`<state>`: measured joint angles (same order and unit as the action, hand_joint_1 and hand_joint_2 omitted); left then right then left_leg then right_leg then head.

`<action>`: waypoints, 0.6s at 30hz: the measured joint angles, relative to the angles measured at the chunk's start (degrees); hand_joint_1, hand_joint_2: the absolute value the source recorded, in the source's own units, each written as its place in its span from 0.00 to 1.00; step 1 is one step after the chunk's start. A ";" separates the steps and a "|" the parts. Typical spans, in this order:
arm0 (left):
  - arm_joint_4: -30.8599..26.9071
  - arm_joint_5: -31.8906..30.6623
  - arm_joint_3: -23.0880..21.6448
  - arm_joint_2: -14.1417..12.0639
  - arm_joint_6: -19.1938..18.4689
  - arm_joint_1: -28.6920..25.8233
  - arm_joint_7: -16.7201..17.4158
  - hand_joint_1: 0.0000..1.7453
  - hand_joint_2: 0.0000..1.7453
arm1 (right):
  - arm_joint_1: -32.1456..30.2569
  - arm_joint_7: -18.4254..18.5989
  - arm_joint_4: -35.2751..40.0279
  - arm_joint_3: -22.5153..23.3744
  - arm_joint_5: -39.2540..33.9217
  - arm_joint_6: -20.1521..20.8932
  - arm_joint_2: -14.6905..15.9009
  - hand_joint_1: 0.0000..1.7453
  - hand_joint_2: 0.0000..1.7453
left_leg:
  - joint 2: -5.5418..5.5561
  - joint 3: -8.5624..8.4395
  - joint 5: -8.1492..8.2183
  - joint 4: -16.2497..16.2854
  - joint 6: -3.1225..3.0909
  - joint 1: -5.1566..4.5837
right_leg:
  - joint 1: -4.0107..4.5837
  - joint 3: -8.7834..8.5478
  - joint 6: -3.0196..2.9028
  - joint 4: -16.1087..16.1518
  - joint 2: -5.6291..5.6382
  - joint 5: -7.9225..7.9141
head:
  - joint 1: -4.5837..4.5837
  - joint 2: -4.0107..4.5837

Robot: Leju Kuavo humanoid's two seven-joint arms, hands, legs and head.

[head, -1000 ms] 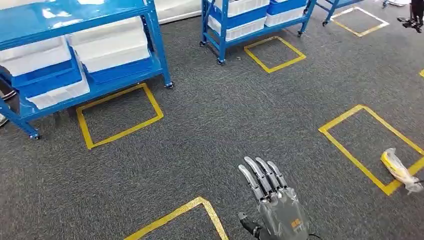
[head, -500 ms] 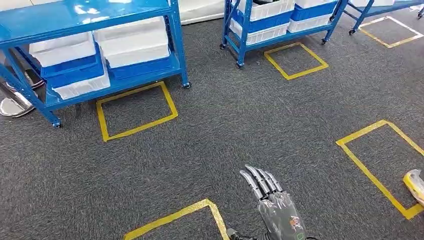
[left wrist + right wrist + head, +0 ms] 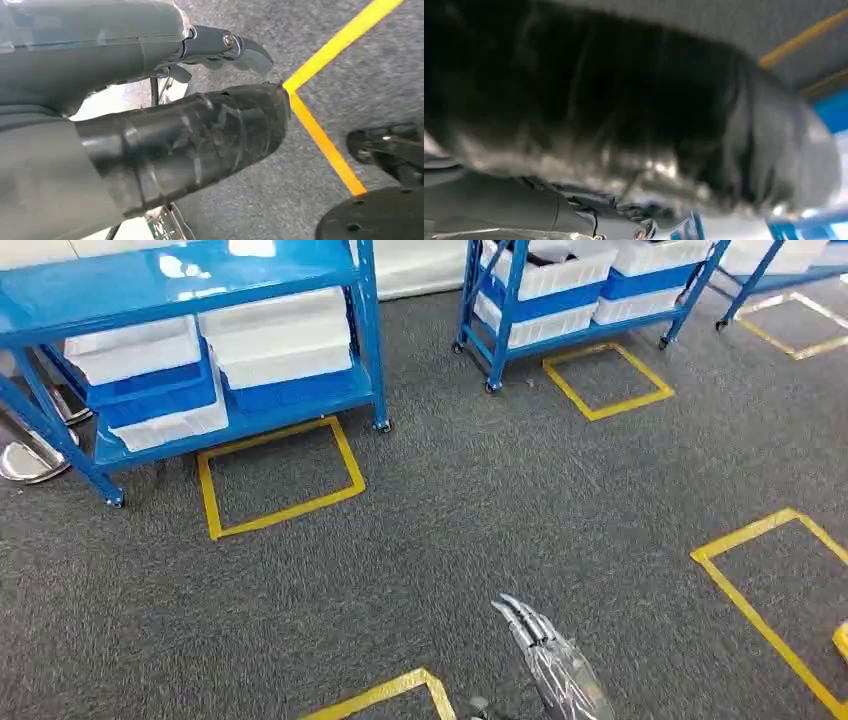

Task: Take the parts from the cabinet and place them on the table.

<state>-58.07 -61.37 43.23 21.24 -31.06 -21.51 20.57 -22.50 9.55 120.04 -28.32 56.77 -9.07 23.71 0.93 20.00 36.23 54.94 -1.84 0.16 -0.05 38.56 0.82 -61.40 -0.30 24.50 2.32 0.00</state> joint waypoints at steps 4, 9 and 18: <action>-0.02 -0.57 0.04 -0.11 -0.54 0.32 -0.04 0.00 0.00 | -3.21 -4.11 -3.62 8.39 -6.22 4.20 -4.92 0.00 0.00 | -0.13 1.73 -4.81 6.90 1.30 0.02 | -0.48 -4.01 -1.75 2.78 0.28 1.58 | 0.00 -0.02; 0.00 -1.03 0.50 -0.11 -0.76 0.47 -0.20 0.00 0.00 | -5.27 -9.66 -8.74 18.54 -6.92 7.73 -11.66 0.00 0.00 | -0.56 14.40 4.41 17.66 2.22 0.42 | -0.67 -11.95 -2.11 6.32 0.13 4.97 | 0.00 0.00; -0.02 0.81 0.59 -0.15 0.42 0.33 1.47 0.00 0.00 | 0.86 -24.66 -19.94 46.16 8.11 19.87 -28.05 0.00 1.00 | -0.57 15.82 -11.03 5.04 -0.72 -0.69 | -0.84 -19.12 0.39 4.29 0.78 10.15 | -0.02 0.00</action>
<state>-58.10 -60.56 43.82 21.09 -30.64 -21.18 22.03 -21.63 -15.12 100.10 17.84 64.88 10.80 -4.34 0.36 35.81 25.20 59.98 -2.55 -0.53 -0.89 19.44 1.21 -57.11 0.48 34.65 2.30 0.00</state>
